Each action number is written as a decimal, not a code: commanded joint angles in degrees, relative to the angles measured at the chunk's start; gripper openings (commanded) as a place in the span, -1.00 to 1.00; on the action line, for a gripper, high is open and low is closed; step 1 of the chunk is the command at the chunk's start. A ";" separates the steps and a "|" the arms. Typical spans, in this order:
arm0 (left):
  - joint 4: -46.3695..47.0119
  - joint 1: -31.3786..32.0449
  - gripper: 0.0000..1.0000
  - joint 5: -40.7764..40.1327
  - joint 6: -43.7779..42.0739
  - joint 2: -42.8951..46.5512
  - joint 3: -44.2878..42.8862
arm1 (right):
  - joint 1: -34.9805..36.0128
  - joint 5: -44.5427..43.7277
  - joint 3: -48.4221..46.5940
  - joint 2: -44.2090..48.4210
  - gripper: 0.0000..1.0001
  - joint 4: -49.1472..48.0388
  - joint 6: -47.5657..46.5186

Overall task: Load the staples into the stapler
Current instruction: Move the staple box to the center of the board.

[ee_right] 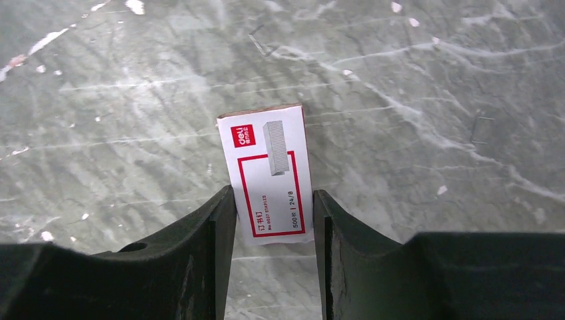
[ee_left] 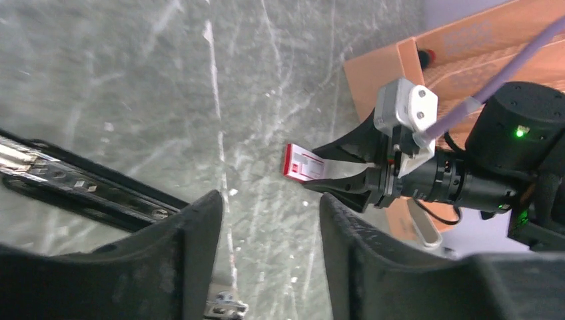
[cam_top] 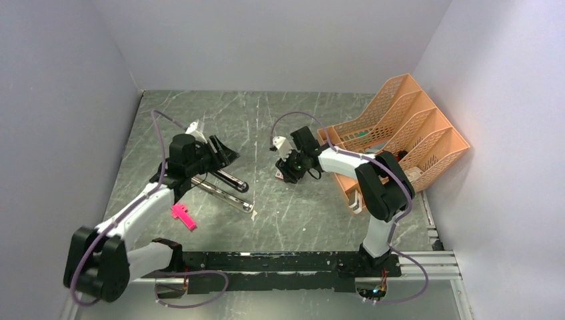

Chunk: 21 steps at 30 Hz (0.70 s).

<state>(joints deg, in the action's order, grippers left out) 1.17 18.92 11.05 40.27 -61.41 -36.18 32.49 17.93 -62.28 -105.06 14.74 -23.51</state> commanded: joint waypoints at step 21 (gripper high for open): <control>25.86 0.92 -0.53 26.82 8.03 -33.56 -7.33 | 2.67 0.85 3.10 3.49 -0.40 -4.50 -3.36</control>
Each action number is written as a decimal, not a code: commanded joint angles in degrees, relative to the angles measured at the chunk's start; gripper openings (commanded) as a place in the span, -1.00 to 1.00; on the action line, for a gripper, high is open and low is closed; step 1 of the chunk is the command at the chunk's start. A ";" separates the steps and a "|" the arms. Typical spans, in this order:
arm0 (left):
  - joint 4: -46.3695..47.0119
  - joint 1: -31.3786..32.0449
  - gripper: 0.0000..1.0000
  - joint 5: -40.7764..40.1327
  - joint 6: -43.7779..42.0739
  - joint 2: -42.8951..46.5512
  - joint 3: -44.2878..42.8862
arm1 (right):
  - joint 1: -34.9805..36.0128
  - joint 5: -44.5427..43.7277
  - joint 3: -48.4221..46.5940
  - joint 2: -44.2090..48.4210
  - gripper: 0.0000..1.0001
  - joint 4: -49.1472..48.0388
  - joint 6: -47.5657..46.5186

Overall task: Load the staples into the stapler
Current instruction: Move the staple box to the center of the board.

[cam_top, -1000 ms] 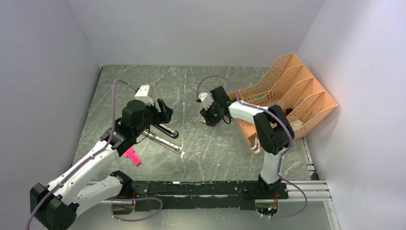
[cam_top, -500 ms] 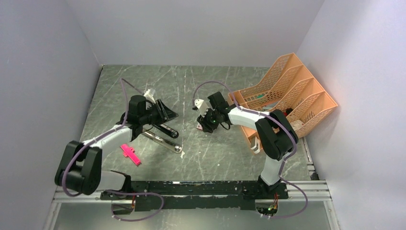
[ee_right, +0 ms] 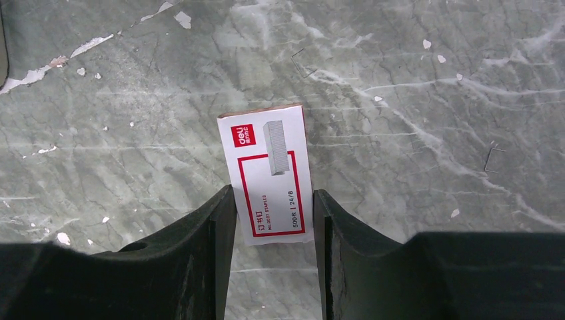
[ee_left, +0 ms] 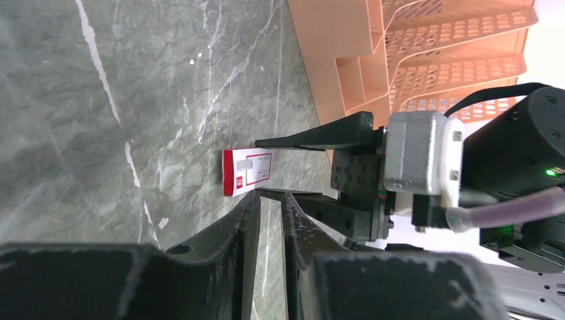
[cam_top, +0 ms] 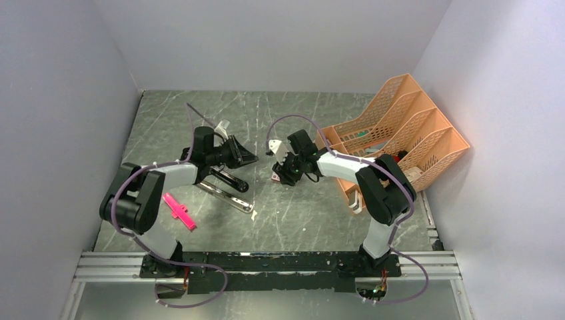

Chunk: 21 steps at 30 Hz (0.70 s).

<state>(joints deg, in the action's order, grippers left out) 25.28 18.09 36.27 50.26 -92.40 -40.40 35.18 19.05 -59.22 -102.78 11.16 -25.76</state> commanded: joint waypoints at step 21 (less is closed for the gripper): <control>5.71 2.95 -0.31 5.64 -5.22 -16.20 -8.57 | -1.51 -1.64 -7.00 -6.79 -0.40 3.05 -3.72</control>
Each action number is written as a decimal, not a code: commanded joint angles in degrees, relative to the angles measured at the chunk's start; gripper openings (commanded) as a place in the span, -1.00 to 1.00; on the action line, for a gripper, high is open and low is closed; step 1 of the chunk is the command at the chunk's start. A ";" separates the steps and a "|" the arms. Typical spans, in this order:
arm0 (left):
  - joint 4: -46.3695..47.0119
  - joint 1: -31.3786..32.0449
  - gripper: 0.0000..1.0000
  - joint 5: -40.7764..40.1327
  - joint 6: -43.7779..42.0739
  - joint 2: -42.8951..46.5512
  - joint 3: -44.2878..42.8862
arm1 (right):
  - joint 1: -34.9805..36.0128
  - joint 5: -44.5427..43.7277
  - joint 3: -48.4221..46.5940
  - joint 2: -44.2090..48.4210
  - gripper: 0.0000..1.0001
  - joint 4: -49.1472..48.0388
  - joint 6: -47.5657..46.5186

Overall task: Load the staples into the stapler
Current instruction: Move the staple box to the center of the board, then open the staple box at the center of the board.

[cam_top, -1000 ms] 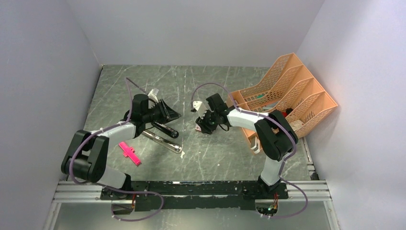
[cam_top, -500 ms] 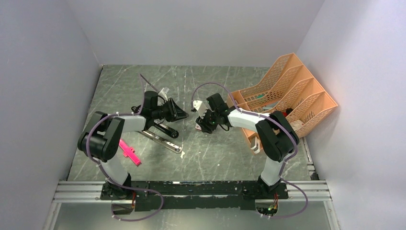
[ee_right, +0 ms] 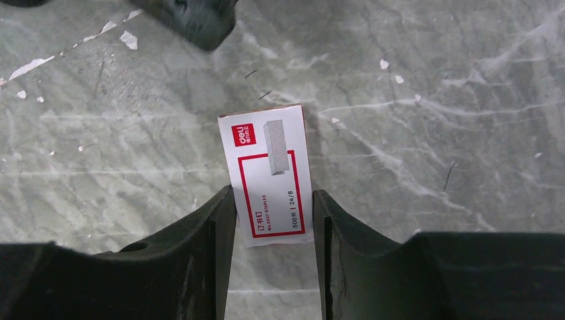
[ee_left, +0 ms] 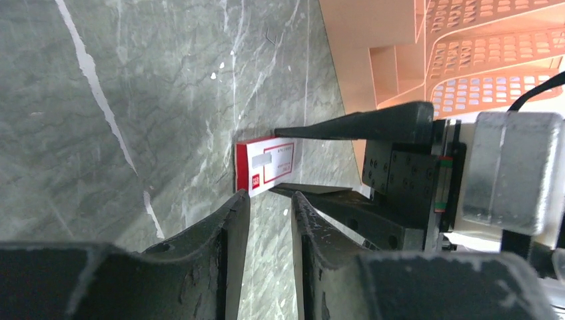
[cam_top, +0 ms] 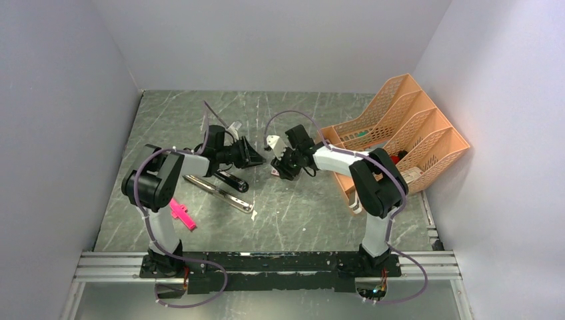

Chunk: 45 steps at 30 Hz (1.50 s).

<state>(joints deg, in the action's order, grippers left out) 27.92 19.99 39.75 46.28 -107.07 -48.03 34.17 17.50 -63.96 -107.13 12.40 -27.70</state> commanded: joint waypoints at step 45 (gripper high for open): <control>8.03 4.95 -0.30 1.99 1.97 -10.68 -5.15 | -0.51 2.44 -2.65 -3.34 -0.33 2.92 -2.71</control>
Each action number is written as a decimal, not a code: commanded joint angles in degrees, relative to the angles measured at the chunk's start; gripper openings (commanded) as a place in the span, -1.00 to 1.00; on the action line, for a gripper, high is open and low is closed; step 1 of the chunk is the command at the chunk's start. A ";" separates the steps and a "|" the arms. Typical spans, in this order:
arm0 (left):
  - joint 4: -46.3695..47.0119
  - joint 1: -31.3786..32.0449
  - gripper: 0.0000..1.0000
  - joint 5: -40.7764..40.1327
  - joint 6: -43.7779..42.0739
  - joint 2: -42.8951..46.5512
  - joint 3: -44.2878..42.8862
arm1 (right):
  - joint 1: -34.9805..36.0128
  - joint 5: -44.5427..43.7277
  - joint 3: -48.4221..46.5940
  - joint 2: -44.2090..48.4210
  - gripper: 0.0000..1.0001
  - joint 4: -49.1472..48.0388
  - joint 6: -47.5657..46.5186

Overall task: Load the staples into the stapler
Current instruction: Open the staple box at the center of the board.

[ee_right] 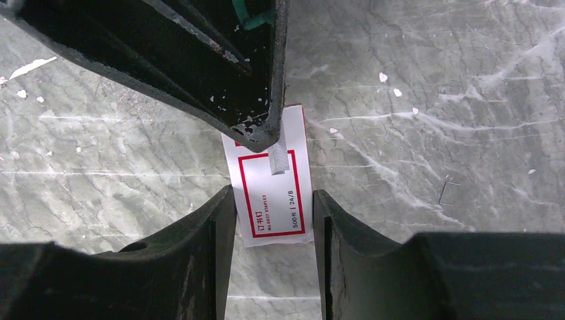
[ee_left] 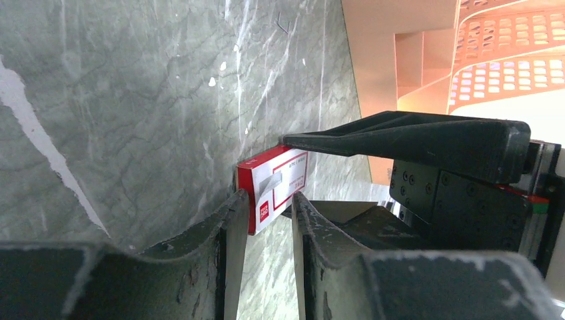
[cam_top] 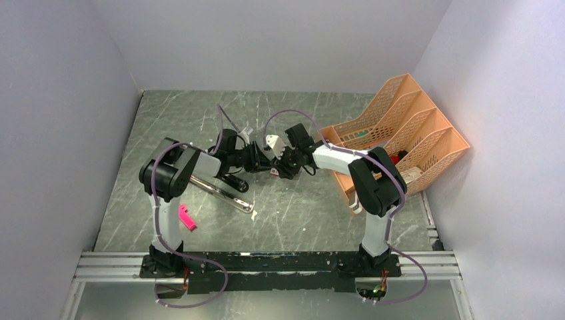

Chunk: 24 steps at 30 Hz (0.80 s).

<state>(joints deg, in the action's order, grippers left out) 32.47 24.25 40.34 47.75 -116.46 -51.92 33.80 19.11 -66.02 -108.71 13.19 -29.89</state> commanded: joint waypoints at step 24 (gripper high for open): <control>7.12 4.65 -0.35 2.56 2.42 -1.41 -0.33 | 2.59 2.69 -3.81 -4.64 -0.22 -2.77 1.69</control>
<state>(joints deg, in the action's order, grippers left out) 34.68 25.34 39.53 48.51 -117.36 -51.92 33.91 19.49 -68.82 -110.45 15.84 -28.93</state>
